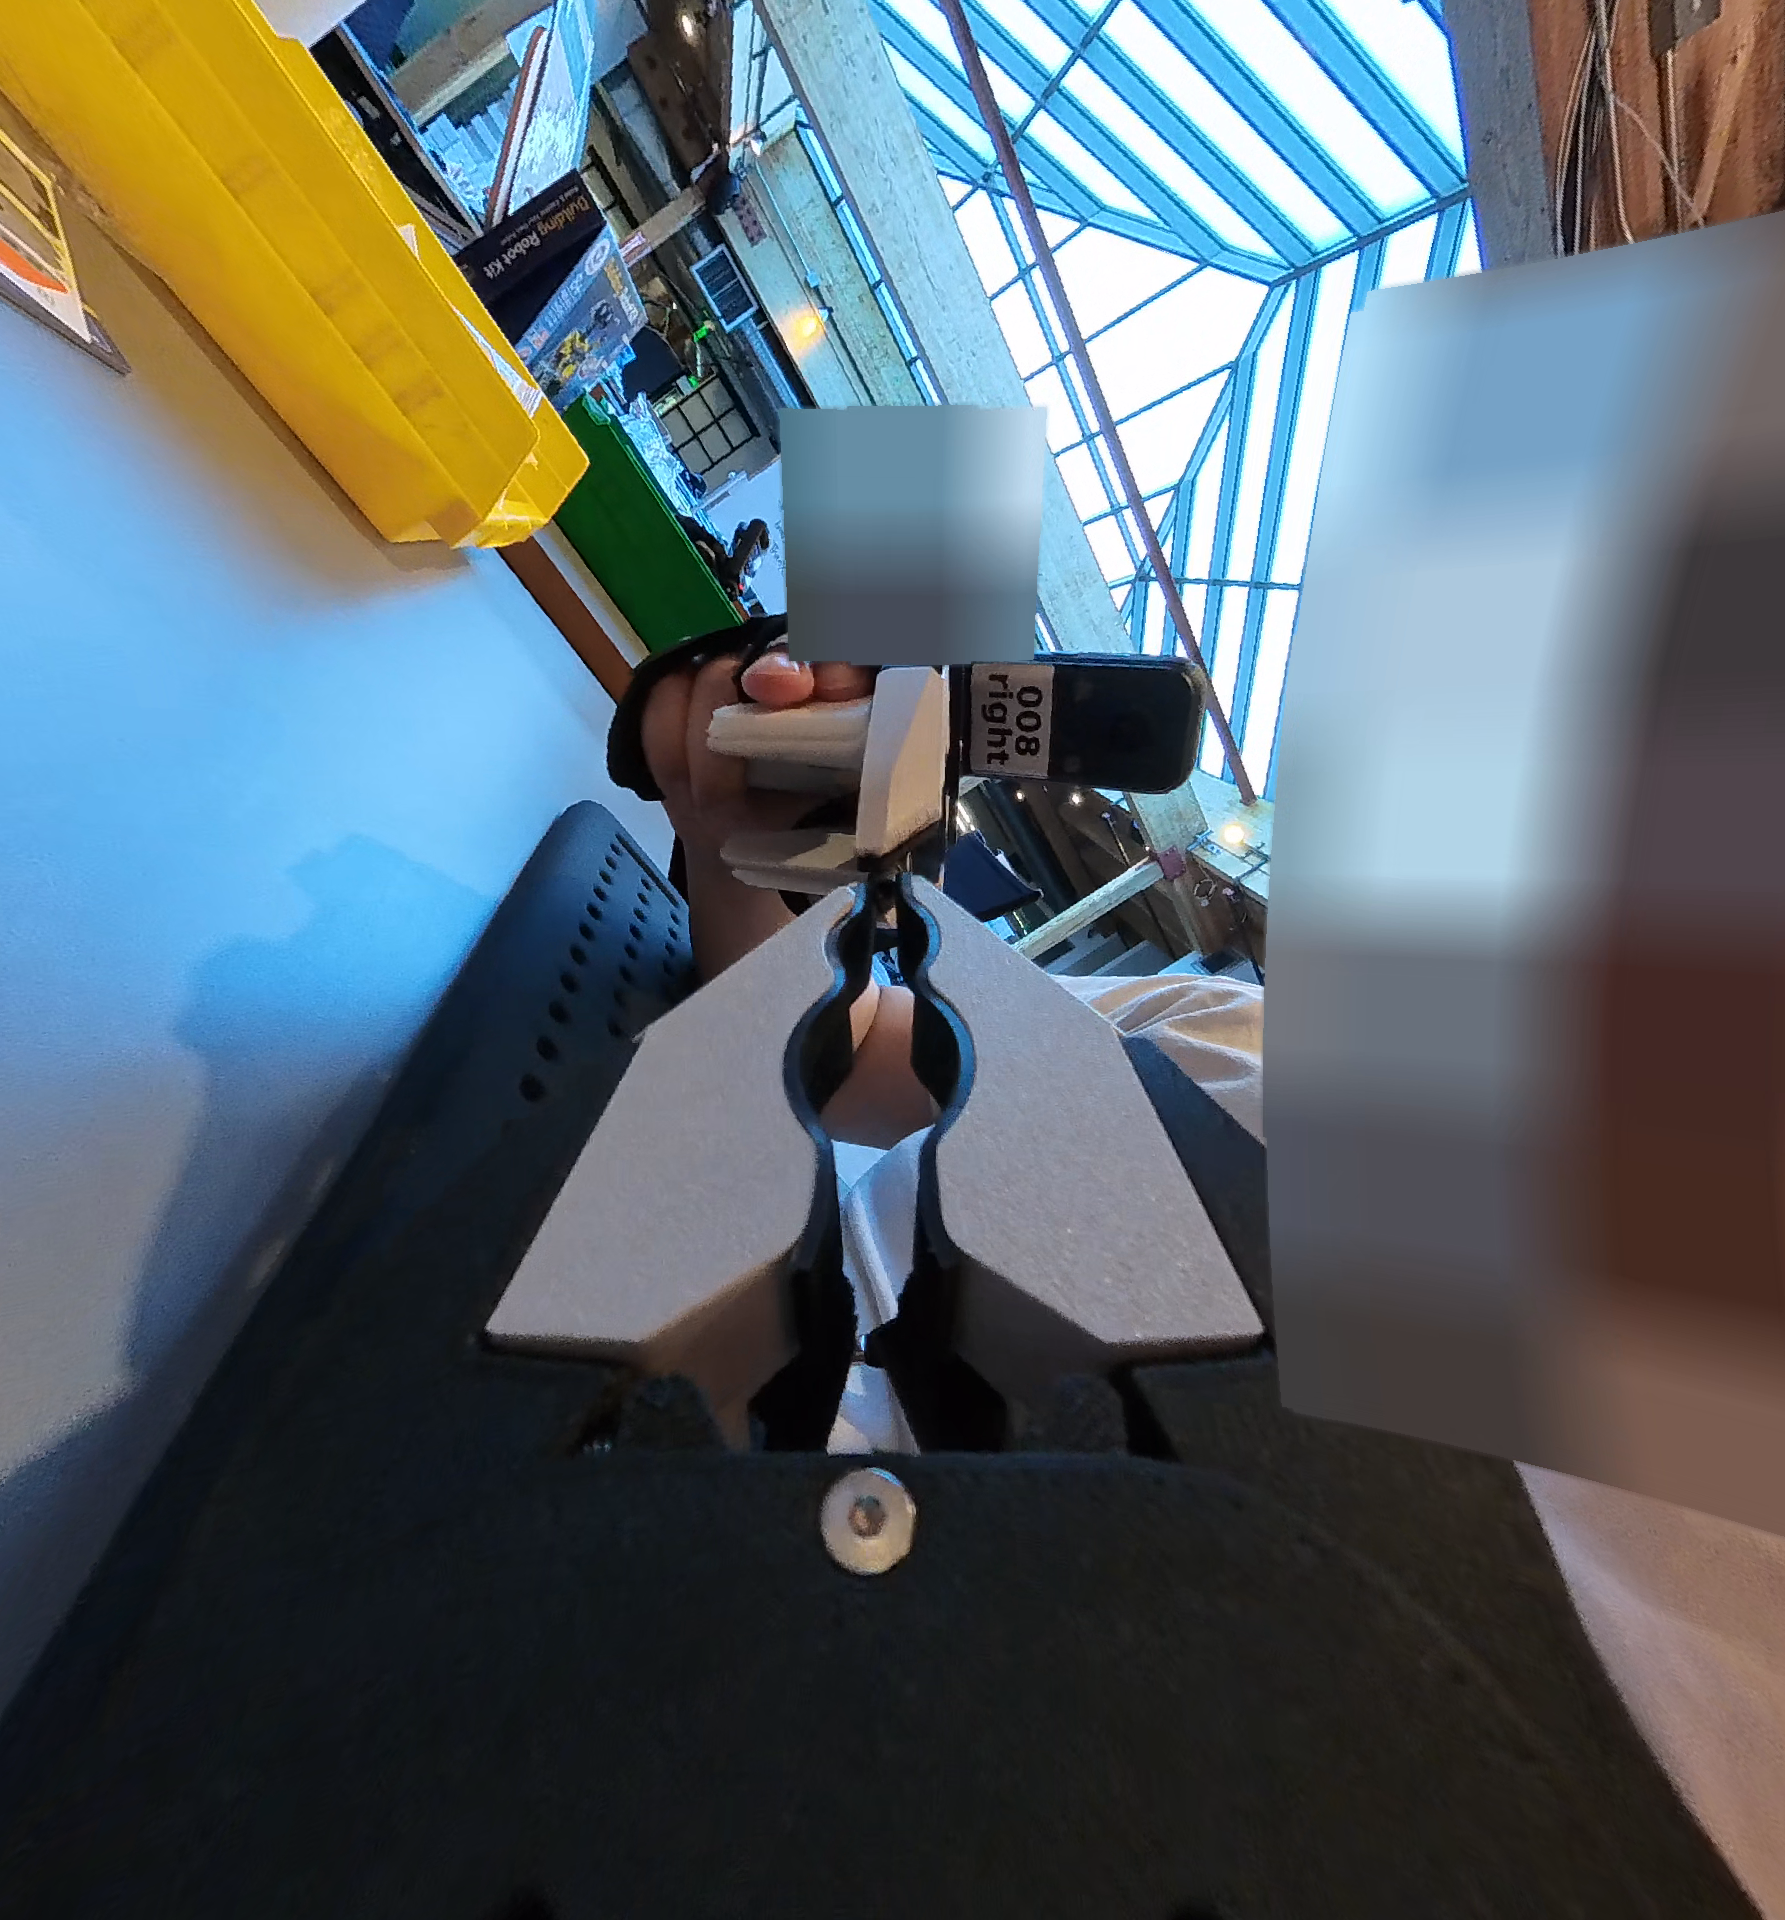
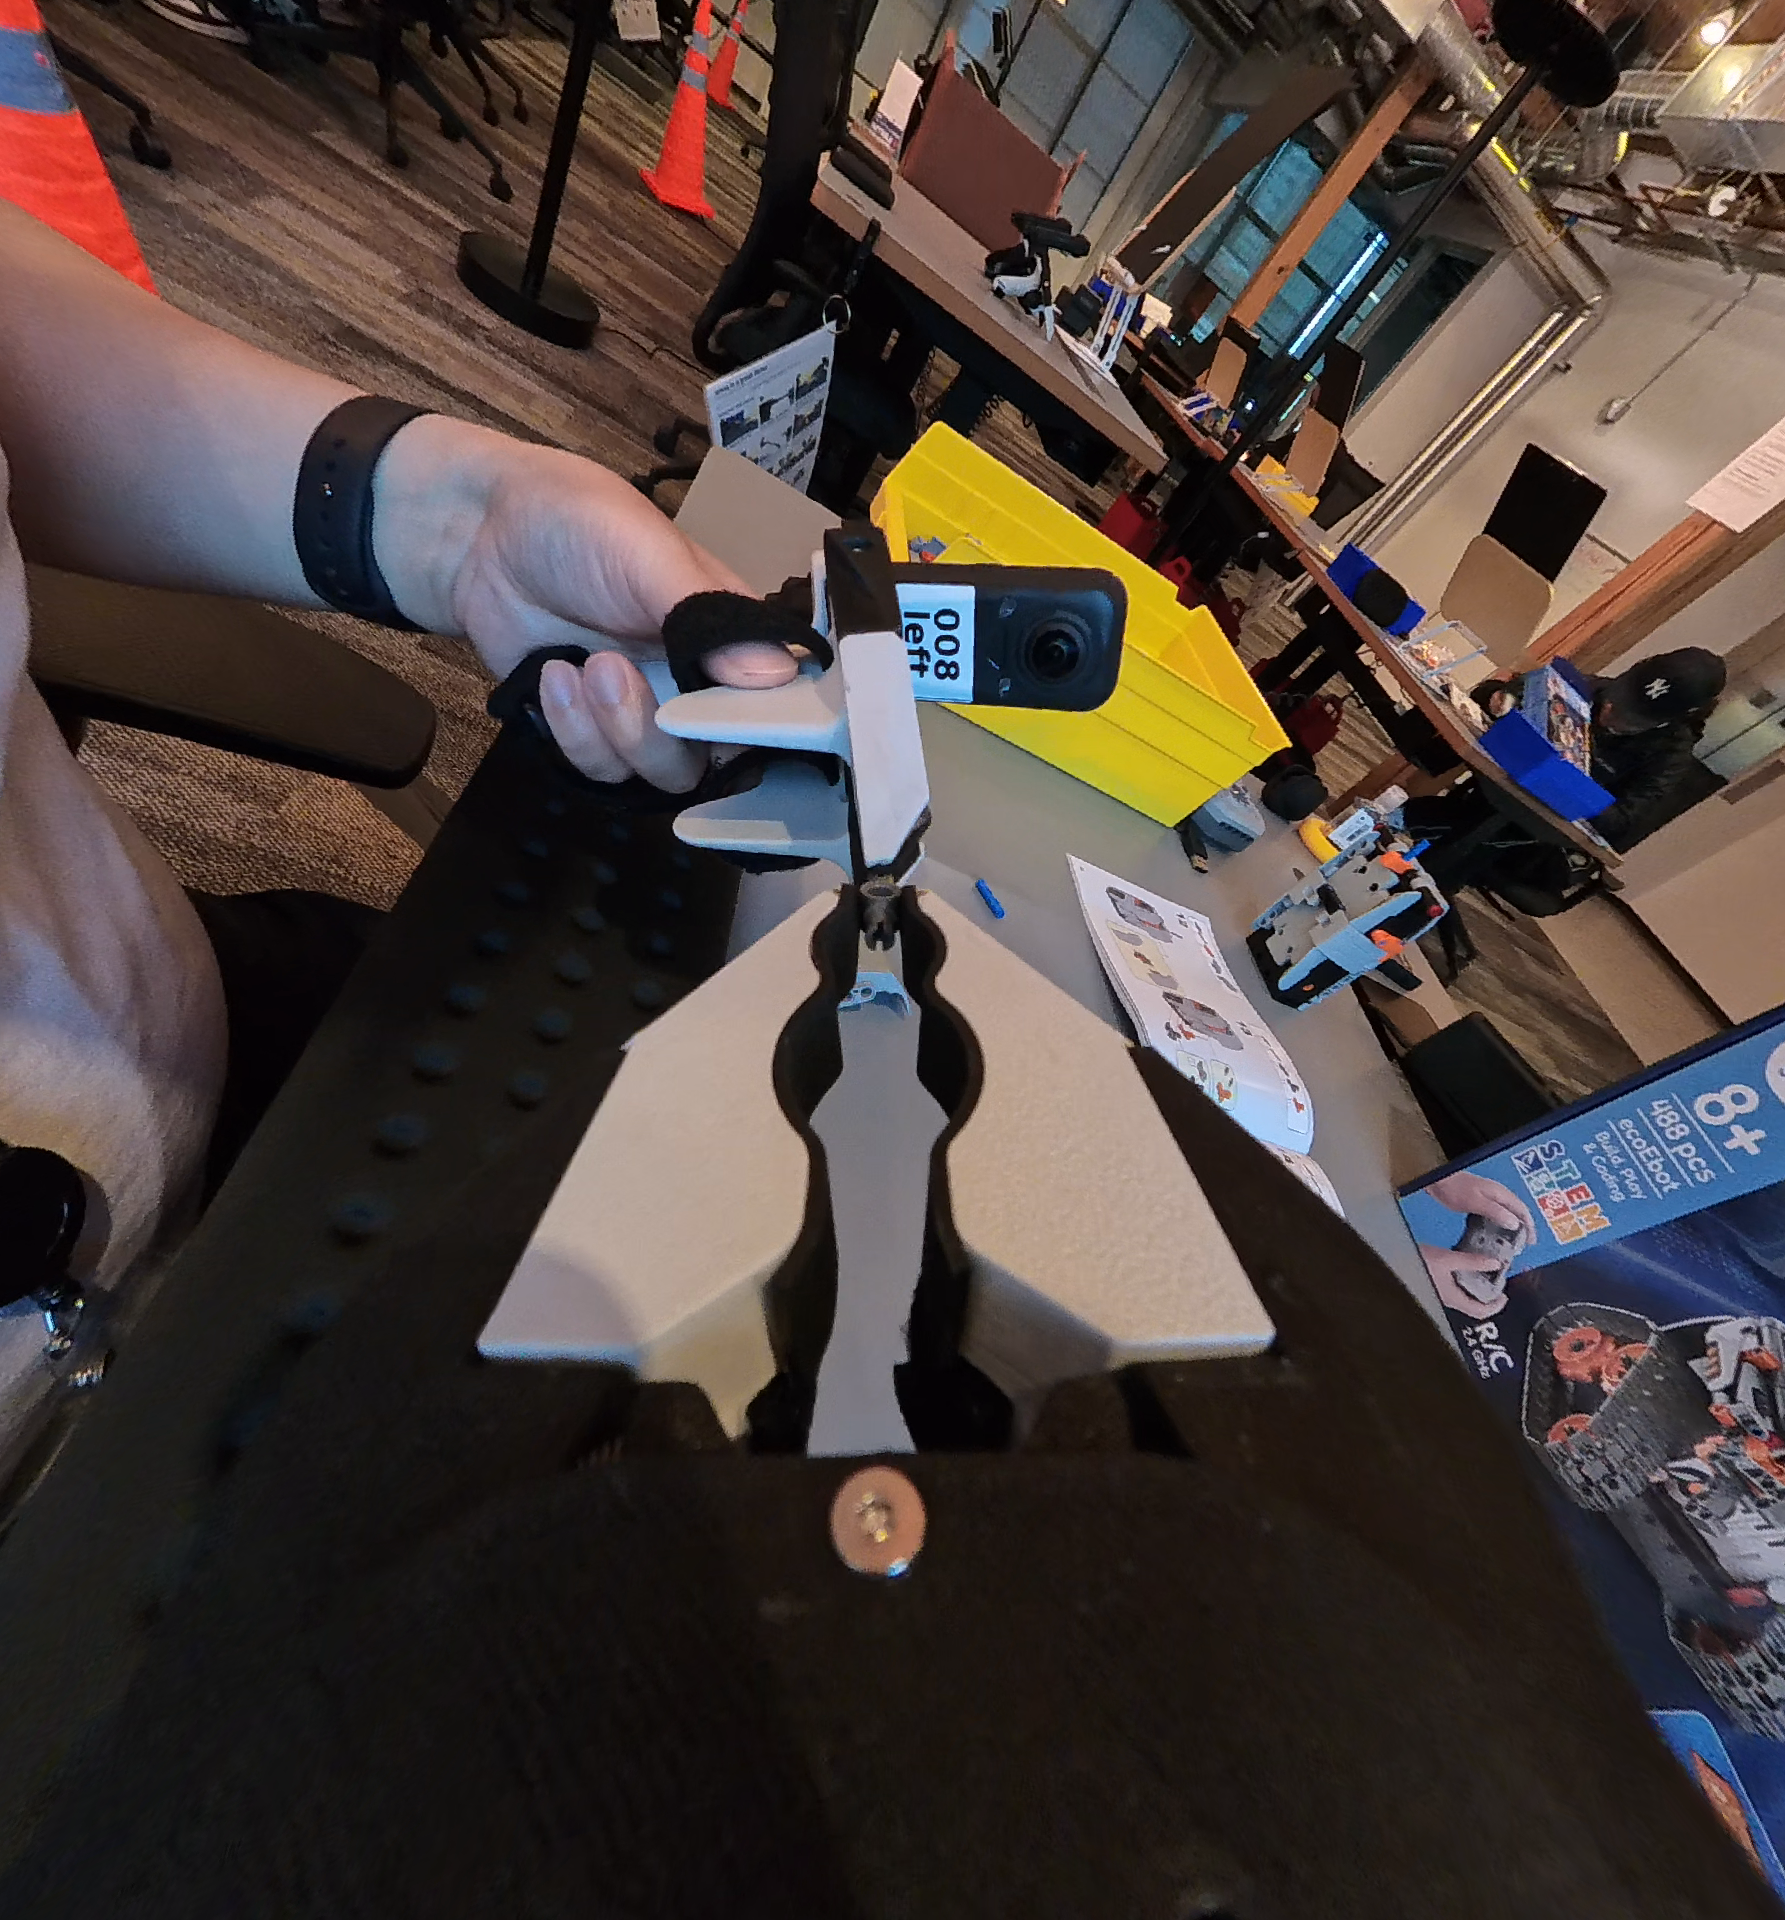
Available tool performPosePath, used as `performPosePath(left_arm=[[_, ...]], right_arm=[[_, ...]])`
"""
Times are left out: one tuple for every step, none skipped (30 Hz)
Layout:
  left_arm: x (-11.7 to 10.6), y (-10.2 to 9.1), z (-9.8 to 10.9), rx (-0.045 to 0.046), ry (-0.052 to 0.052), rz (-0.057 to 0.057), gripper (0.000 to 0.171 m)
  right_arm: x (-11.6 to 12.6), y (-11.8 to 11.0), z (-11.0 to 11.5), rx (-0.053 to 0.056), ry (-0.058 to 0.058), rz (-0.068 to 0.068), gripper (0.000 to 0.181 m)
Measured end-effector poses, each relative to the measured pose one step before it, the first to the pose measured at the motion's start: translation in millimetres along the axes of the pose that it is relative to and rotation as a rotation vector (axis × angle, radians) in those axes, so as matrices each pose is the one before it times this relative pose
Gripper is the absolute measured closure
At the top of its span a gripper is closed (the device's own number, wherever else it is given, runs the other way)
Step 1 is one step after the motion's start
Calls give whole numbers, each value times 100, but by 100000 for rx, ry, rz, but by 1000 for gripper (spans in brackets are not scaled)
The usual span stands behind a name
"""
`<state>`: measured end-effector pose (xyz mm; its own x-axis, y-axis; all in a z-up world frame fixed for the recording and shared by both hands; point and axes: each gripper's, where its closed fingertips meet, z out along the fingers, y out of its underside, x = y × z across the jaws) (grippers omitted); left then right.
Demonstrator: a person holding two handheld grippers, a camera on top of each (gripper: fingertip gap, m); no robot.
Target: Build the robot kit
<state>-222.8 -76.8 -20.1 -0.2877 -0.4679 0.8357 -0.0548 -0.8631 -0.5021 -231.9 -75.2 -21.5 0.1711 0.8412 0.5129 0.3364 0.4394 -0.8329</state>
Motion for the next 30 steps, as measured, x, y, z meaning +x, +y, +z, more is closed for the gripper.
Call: performPosePath(left_arm=[[-54,22,-27,-94,-520,232,170],[-40,31,-38,-187,-343,198,170],[0,30,-45,-28,-16,-168,170],[5,27,-62,36,-28,-300,170],[-19,5,-39,87,-132,-189,170],[-16,-18,-30,127,18,-107,170],[11,-4,6,31,187,-129,170],[42,1,33,-32,107,-201,170],[12,22,42,44,-52,-17,170],[18,60,1,-155,-39,116,170],[43,51,13,-240,-90,101,170],[-33,22,22,-180,-259,145,170],[-10,1,45,-138,-128,49,170],[-5,10,38,-223,100,-94,170],[-48,33,58,-363,48,-166,170],[-51,62,58,-393,-168,-8,170],[-45,60,70,-402,-342,172,170],[-35,24,87,-213,-407,144,170],[7,-17,86,-3,-69,9,170],[30,-48,55,100,408,-232,170],[-9,-32,33,71,326,-345,170],[-44,4,15,-24,-46,-195,170],[-18,15,8,-16,-128,-92,170],[-24,-18,18,-41,-5,-108,170],[-29,5,41,-124,28,-133,170],[-33,9,22,-37,114,-186,170],[-37,2,14,-35,269,-202,170],[-7,0,28,-109,254,-147,170],[3,-16,38,27,76,-110,170],[-34,-14,1,108,-94,-4,170]], right_arm=[[-16,80,45,-641,132,-593,175],[-26,54,47,-527,129,-701,175],[-28,-2,33,-98,205,-656,175],[-41,10,35,-96,-27,-360,175],[-25,30,20,-175,-111,-87,175],[23,-9,-7,202,96,165,175],[-4,-78,-36,673,-163,414,175],[-11,-76,-53,563,-348,633,175],[24,-68,-51,562,-84,573,175],[67,-55,-50,467,208,327,175],[-14,2,-12,35,-164,242,175],[-17,26,9,-145,-193,381,175],[3,29,-1,-55,-62,336,175],[-16,-24,-4,329,0,33,175],[-72,-1,7,208,-278,-33,175],[-70,70,23,-266,-352,174,175],[-88,81,47,-357,-476,54,175],[-65,104,48,-545,-174,-222,175],[17,6,-23,-282,632,-903,176],[10,-63,-26,5,830,-1445,176],[14,-47,2,-122,458,-908,176],[-11,24,17,-297,-111,39,175],[-22,41,12,12,-204,370,176],[-9,3,10,409,-77,121,176],[-45,11,-5,288,-194,161,176],[-11,8,2,-1,55,188,176],[-28,-19,-8,122,55,99,176],[-23,-1,11,71,-110,342,176],[-8,34,17,-110,-31,619,176],[7,63,30,-243,181,642,176]])
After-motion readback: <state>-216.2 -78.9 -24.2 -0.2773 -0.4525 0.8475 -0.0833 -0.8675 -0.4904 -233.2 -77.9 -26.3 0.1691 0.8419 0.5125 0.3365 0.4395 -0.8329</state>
